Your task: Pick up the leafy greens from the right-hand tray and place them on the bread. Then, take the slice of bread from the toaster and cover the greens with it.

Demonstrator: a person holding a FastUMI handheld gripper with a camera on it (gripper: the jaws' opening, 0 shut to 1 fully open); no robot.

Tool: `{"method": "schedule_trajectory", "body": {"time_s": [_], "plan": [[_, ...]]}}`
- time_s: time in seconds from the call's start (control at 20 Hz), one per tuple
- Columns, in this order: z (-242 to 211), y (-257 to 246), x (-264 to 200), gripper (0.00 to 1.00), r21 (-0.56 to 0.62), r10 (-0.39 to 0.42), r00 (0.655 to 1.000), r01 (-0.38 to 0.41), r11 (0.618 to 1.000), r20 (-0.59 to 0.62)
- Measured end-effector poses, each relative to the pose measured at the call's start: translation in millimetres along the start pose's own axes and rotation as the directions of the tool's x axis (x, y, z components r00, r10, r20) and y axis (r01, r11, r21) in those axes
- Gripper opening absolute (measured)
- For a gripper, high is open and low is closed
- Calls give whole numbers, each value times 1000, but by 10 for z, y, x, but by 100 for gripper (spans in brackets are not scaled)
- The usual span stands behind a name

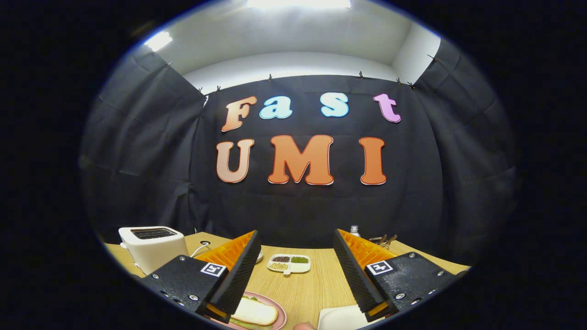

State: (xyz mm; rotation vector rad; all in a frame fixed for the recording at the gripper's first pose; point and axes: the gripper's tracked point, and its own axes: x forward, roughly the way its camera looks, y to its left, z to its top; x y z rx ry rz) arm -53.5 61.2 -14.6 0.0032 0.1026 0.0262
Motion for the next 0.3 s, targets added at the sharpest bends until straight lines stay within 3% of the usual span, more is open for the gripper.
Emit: {"method": "schedule_trajectory", "body": {"time_s": [0.3], "plan": [[97, 93, -37, 96, 39, 8, 1000, -8, 999, 2]]}}
